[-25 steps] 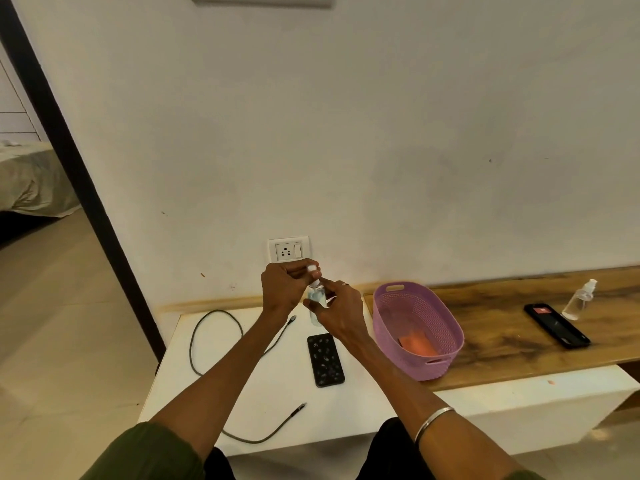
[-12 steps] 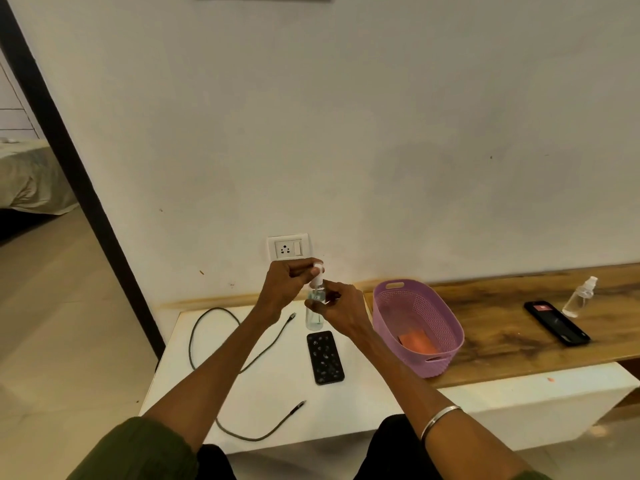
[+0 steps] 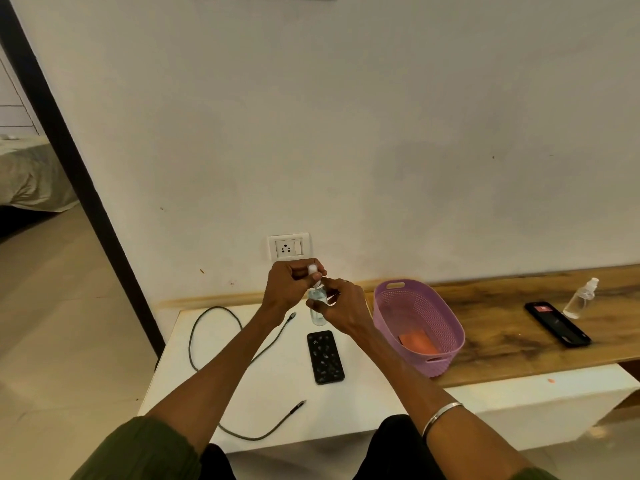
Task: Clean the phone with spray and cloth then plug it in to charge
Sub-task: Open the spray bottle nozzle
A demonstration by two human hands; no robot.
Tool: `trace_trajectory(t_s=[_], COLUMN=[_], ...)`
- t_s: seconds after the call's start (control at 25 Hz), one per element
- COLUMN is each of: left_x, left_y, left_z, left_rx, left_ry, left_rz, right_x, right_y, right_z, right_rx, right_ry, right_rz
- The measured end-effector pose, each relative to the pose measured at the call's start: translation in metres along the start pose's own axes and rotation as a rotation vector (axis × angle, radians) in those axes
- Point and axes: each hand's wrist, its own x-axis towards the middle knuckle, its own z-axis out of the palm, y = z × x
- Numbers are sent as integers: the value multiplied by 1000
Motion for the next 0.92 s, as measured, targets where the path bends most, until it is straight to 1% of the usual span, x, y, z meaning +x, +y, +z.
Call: trace_trajectory(t_s=[0.08, 0.28, 0.48, 0.56, 0.6, 0.68, 0.76, 0.84, 0.92], left_x=[-4, -10, -19, -16, -11, -4, -3, -4, -4], left_y=[-1, -2, 5, 8, 8, 7, 6, 1, -5], left_z=[8, 24, 37, 36, 34, 26, 19, 12, 8], left_rx=[-9, -51, -14, -23, -10, 12, -26, -74, -109], left_ry=[105, 332, 466, 516, 511, 432, 361, 338, 329], left_rz=[-20, 19, 81, 48, 26, -11, -73, -125, -121], right_x=[-1, -1, -7, -11, -14, -17, -15, -15, -16], right_y=[-1, -4, -6, -4, -3, -2, 2, 5, 8], right_z=[3, 6, 14, 20, 22, 24, 21, 17, 14], right_rx=[0, -20, -35, -34, -19, 7, -2, -21, -17], right_ry=[37, 133, 221, 232, 224, 187, 169, 169, 167], right_rz=[1, -14, 11, 17, 27, 59, 75, 68, 75])
